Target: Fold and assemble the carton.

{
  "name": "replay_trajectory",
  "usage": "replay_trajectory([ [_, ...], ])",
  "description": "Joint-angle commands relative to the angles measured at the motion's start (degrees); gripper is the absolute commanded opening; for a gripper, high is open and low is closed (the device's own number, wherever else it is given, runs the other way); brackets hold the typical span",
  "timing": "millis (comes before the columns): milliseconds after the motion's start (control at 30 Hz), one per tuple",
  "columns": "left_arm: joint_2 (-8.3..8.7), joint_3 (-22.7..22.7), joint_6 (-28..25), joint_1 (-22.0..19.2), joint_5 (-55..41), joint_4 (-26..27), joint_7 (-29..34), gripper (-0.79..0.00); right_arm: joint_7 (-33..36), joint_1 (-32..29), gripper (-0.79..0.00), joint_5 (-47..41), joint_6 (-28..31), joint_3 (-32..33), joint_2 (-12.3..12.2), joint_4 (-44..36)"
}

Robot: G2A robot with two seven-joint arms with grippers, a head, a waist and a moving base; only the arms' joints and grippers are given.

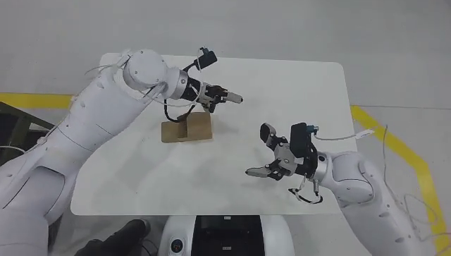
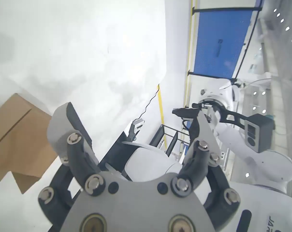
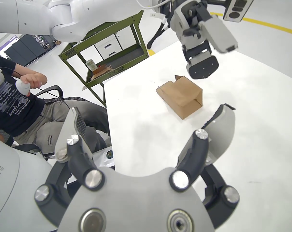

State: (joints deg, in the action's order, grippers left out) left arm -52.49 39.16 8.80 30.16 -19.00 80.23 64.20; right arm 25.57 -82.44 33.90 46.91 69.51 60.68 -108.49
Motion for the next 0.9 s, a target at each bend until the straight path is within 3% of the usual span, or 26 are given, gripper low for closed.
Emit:
replay_trajectory([
  [0, 1.53, 4.1, -2.4, 3.1, -1.6, -0.9, -0.3, 0.0, 0.5, 1.2, 0.0, 0.3, -0.6, -1.4, 0.2, 0.7],
  [100, 3.46, 9.5, -6.7, 7.2, -3.1, -1.5, -0.9, 0.0, 1.5, 2.9, 0.0, 0.7, -2.8, -3.9, 0.5, 1.3],
  [367, 7.12, 21.7, -17.0, 16.4, -7.0, -3.0, 0.2, 0.0, 0.4, 5.8, 0.0, 10.2, -15.9, -12.2, 2.3, -0.7],
  [600, 8.91, 29.3, -27.1, 21.0, -6.6, -4.2, 1.1, 0.0, -2.9, 10.8, 0.0, 16.6, -24.0, -21.2, 4.9, 3.4],
  [867, 10.66, 37.2, -41.5, 25.7, 1.7, -4.8, -2.5, 0.0, -7.4, 14.1, 0.0, 14.9, -26.2, -24.8, 6.9, 7.9],
])
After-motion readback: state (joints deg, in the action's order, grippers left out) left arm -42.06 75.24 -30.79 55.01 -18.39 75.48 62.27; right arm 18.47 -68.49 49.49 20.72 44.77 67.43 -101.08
